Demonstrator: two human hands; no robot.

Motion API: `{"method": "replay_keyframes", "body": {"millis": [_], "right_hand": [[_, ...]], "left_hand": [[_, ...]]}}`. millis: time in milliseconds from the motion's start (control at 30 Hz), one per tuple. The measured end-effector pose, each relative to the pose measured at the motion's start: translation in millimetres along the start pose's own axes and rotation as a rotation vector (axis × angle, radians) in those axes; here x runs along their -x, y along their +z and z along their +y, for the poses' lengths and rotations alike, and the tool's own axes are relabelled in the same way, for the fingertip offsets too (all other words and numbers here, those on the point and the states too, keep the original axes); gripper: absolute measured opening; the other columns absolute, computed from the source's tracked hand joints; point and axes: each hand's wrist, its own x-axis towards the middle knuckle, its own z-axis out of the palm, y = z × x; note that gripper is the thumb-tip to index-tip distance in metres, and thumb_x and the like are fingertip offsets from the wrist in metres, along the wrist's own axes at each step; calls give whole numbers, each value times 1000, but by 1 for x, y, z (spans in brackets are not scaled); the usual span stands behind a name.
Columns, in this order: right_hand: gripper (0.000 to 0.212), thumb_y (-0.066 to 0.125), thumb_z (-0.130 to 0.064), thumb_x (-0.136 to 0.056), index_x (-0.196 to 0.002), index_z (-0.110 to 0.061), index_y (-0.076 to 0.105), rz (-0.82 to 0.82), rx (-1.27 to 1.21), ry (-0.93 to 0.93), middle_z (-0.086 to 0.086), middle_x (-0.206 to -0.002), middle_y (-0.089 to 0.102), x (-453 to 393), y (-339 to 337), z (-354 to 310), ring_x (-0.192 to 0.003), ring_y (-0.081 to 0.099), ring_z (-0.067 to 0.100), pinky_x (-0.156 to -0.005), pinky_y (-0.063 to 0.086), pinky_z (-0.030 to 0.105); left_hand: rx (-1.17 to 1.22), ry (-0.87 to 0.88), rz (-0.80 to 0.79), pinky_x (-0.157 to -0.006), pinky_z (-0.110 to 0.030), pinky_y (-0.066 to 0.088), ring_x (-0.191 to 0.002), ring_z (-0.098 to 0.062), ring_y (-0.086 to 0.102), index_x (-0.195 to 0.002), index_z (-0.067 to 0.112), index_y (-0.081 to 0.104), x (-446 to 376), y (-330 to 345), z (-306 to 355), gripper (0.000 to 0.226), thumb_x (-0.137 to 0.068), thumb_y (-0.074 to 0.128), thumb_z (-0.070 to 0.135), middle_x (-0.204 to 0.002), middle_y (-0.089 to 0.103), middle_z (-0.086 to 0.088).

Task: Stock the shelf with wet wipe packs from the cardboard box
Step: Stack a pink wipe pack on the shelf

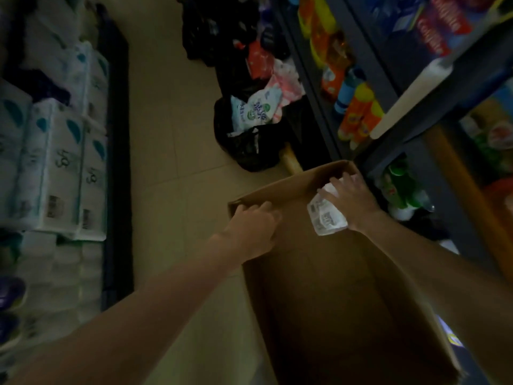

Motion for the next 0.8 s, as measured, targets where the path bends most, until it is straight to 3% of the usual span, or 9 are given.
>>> {"method": "replay_keyframes", "body": {"millis": [100,233,367,467,567,667,733,800], "right_hand": [[93,69,-51,-72,-145,-32,14,54,-17,-33,8,-145,22,-8,5,4,-131,24,34,-108,25,46],[80,68,-46,-73,-140,-33,25,-19,-112,-42,6,-139,26,7,-18,-14,-124,29,33,-98,32,43],[77,70,-30,-69,-136,-33,32,-77,-194,-240,6,-133,32,33,-85,-13,-120,31,33,-91,34,42],[74,72,-27,-68,-131,-31,35,-46,-289,-399,4,-125,35,61,-161,-9,-116,31,31,-86,32,42],[75,73,-26,-58,-121,-30,33,137,-389,-478,0,-108,38,96,-244,-16,-100,35,24,-80,34,40],[84,75,-27,-56,-126,-34,28,339,-403,-521,-4,-106,37,121,-317,-28,-98,34,20,-80,34,38],[96,76,-28,-59,-137,-36,20,472,-409,-555,-3,-112,36,140,-367,-45,-105,33,21,-83,32,37],[100,78,-34,-64,-143,-34,16,603,-523,-592,3,-132,31,159,-415,-62,-123,29,28,-97,33,42]], "left_hand": [[121,-5,36,-106,-42,34,-124,-27,45,-141,22,28,-7,11,-8,56,-89,51,19,-137,37,-5],[209,-20,61,-105,-42,37,-127,-28,42,-146,20,12,-1,11,-14,70,-89,52,20,-141,31,-7],[349,26,77,-100,-40,43,-128,-30,40,-149,22,-4,14,-10,-10,91,-85,61,20,-147,22,-7],[625,49,59,-113,-36,28,-141,-22,22,-148,19,-10,33,-24,-14,117,-71,77,35,-153,13,0],[970,136,291,-115,-42,29,-140,-14,26,-146,21,4,64,-40,-31,135,-43,83,55,-149,24,5],[1115,93,549,-105,-25,37,-126,5,40,-134,24,21,114,-71,-66,114,-39,77,50,-136,38,13],[1182,93,671,-94,-16,40,-114,14,46,-130,25,29,154,-96,-95,102,-43,79,44,-126,45,20],[1302,57,756,-90,-22,50,-110,2,57,-126,22,42,204,-114,-125,93,-45,84,38,-120,59,11]]}}
